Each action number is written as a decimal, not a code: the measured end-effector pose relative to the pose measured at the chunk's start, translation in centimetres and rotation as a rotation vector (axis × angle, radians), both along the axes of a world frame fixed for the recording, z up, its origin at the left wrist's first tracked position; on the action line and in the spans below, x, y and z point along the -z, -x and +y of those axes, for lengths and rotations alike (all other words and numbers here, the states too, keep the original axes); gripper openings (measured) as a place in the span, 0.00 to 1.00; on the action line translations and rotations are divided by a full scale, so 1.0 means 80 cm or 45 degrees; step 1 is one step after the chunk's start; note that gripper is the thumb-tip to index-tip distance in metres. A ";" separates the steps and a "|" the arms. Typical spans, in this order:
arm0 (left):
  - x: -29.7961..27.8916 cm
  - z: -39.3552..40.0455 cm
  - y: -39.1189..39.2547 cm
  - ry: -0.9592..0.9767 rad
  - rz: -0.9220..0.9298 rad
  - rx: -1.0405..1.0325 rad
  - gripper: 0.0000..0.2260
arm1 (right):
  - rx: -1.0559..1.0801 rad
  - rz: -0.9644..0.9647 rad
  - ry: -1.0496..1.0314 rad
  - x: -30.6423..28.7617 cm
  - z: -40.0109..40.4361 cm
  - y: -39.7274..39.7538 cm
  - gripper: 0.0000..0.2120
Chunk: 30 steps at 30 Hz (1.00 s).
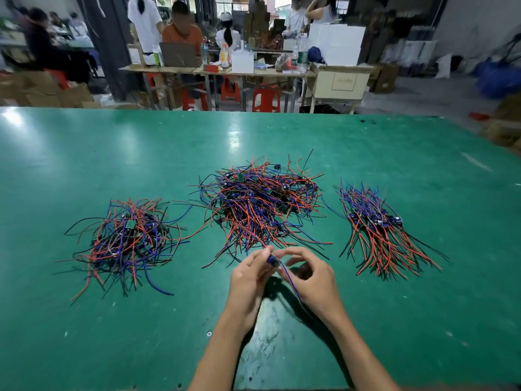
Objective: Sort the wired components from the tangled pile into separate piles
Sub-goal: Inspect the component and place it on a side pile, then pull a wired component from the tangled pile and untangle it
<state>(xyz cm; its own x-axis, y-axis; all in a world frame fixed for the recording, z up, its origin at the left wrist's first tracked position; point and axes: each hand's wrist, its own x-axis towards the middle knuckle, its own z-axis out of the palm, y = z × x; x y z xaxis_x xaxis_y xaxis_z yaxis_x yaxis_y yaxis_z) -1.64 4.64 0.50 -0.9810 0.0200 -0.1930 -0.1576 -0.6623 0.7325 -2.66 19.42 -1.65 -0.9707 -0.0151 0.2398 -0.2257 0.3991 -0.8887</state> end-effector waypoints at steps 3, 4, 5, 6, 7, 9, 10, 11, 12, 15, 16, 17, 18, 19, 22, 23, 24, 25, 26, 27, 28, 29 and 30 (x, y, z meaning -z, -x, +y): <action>0.004 0.000 0.004 -0.061 -0.036 -0.101 0.17 | -0.117 0.025 0.062 -0.008 -0.005 -0.002 0.21; 0.005 0.001 0.004 -0.044 -0.049 -0.111 0.17 | -0.099 0.028 0.105 -0.009 -0.004 -0.002 0.22; 0.007 0.003 0.006 -0.029 -0.061 -0.114 0.16 | -0.091 0.024 0.161 -0.010 -0.003 -0.003 0.22; 0.007 0.005 0.006 -0.017 -0.065 -0.107 0.14 | -0.099 0.014 0.227 -0.010 -0.002 -0.004 0.21; 0.008 0.007 0.006 0.010 -0.056 -0.094 0.13 | -0.111 0.001 0.304 -0.011 0.000 -0.004 0.19; 0.008 0.008 0.004 0.094 -0.016 -0.074 0.11 | -0.111 -0.004 0.485 -0.013 0.002 -0.005 0.12; 0.007 0.008 0.002 0.140 -0.002 -0.065 0.11 | -0.083 0.004 0.556 -0.014 0.002 -0.004 0.09; 0.007 0.008 0.000 0.184 0.002 -0.059 0.10 | -0.036 0.005 0.599 -0.014 0.001 -0.003 0.07; 0.006 0.008 -0.001 0.221 0.004 -0.051 0.10 | 0.016 -0.005 0.622 -0.015 0.000 -0.003 0.06; 0.004 0.010 -0.006 0.306 0.048 -0.022 0.10 | 0.107 -0.087 0.673 -0.016 0.002 -0.001 0.09; 0.003 0.011 -0.009 0.335 0.069 -0.031 0.11 | 0.112 -0.112 0.686 -0.015 0.004 0.000 0.10; 0.003 0.012 -0.011 0.369 0.088 -0.049 0.12 | 0.101 -0.135 0.699 -0.015 0.007 0.001 0.10; 0.003 0.012 -0.013 0.400 0.104 -0.068 0.12 | 0.078 -0.155 0.708 -0.015 0.009 0.002 0.11; 0.003 0.012 -0.014 0.432 0.113 -0.084 0.13 | 0.048 -0.174 0.706 -0.016 0.011 0.002 0.11; 0.004 0.011 -0.016 0.498 0.124 -0.104 0.13 | -0.032 -0.231 0.687 -0.015 0.016 0.001 0.10; 0.004 0.011 -0.017 0.515 0.134 -0.105 0.11 | -0.051 -0.249 0.696 -0.016 0.017 0.000 0.11; 0.004 0.010 -0.018 0.538 0.152 -0.105 0.09 | -0.063 -0.260 0.710 -0.016 0.018 0.000 0.11; 0.003 0.010 -0.019 0.566 0.178 -0.101 0.07 | -0.073 -0.267 0.725 -0.016 0.020 0.000 0.12; 0.003 0.009 -0.021 0.585 0.208 -0.086 0.07 | -0.082 -0.270 0.742 -0.015 0.022 0.000 0.13; 0.002 0.009 -0.022 0.594 0.236 -0.055 0.07 | -0.091 -0.276 0.759 -0.016 0.024 0.000 0.12; 0.002 0.008 -0.024 0.599 0.254 -0.017 0.07 | -0.101 -0.282 0.781 -0.014 0.027 0.000 0.11; 0.002 0.008 -0.024 0.604 0.267 0.021 0.07 | -0.111 -0.288 0.816 -0.013 0.030 0.000 0.11; 0.003 0.008 -0.024 0.609 0.281 0.050 0.07 | -0.120 -0.300 0.864 -0.011 0.033 0.001 0.13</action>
<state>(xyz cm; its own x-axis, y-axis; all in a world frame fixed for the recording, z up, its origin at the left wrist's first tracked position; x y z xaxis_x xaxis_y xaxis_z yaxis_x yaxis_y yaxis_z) 0.31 5.28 0.23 -0.9996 0.0176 0.0218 0.0168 -0.2425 0.9700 -2.72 22.06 -0.81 -0.9997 -0.0233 0.0104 -0.0037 -0.2694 -0.9630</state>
